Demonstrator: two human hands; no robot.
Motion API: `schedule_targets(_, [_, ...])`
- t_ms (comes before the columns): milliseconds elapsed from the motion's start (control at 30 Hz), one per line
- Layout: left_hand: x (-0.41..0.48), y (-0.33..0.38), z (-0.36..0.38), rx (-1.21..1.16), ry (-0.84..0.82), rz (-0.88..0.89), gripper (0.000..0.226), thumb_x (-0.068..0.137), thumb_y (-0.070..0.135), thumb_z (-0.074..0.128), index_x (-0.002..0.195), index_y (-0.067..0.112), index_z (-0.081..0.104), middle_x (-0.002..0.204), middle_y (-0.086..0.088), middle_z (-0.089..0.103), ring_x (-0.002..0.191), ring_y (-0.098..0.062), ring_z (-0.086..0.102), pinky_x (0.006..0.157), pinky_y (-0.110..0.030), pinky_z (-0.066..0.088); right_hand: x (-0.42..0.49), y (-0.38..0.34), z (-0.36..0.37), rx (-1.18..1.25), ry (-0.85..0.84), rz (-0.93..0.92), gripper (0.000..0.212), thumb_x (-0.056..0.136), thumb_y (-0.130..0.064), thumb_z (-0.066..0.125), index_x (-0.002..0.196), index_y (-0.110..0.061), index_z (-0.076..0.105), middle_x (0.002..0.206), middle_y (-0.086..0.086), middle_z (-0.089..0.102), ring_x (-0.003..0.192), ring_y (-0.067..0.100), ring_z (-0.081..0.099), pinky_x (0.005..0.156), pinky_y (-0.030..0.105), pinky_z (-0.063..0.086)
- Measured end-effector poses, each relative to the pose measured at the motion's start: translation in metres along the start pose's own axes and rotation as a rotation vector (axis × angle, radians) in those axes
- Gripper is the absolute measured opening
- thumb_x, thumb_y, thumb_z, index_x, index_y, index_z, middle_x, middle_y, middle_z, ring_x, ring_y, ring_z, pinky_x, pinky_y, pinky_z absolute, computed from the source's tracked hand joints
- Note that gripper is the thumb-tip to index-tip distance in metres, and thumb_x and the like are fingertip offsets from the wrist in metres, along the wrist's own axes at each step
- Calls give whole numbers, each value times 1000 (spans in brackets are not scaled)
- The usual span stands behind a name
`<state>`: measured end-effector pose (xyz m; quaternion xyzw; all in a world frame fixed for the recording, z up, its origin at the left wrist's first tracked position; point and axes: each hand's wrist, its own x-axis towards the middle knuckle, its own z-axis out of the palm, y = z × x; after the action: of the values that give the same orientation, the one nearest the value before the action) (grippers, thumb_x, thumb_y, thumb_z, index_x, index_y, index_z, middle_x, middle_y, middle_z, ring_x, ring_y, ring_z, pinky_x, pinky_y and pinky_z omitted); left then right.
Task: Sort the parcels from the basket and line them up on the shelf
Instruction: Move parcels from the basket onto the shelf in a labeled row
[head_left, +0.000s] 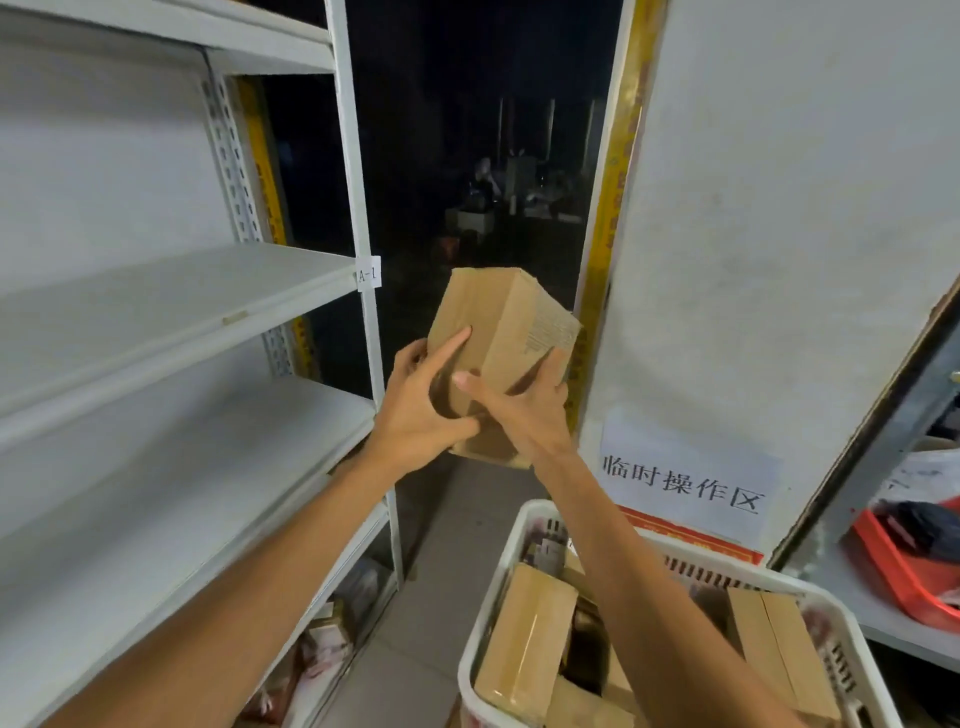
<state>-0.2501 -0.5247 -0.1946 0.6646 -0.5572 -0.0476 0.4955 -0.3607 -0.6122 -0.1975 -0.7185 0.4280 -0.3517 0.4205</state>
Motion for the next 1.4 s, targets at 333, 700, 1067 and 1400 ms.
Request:
schedule_targets(333, [-5, -23, -14, -242, -65, -271, 98, 72, 58, 70, 146, 44, 7, 140, 16, 30, 122, -1, 40, 86, -11, 45, 18, 24, 24, 338, -89, -31, 110, 62, -52, 84, 149, -40, 17, 126, -14, 46, 118, 12, 47, 102, 39, 43])
schedule_targets(700, [-15, -52, -1, -744, 8, -560, 96, 47, 56, 88, 127, 17, 52, 114, -4, 69, 106, -21, 66, 75, -33, 57, 45, 31, 23, 491, -389, -150, 96, 65, -52, 82, 147, -46, 31, 140, -14, 51, 127, 10, 51, 105, 46, 46])
schedule_targets(1067, [-19, -26, -11, -344, 383, -405, 93, 61, 49, 77, 139, 15, 41, 128, -3, 57, 114, -16, 59, 84, -26, 55, 45, 6, 32, 453, -534, -325, 70, 93, -37, 62, 152, -37, 25, 139, -7, 52, 123, 9, 54, 103, 43, 48])
schedule_targets(1400, [-24, -14, -41, -148, 559, -242, 86, 76, 36, 72, 150, 22, 29, 141, 1, 50, 126, -18, 53, 98, -39, 51, 8, -53, 51, 304, -310, -401, 119, 63, -44, 87, 153, -29, 10, 134, -5, 44, 110, -3, 43, 93, 20, 39])
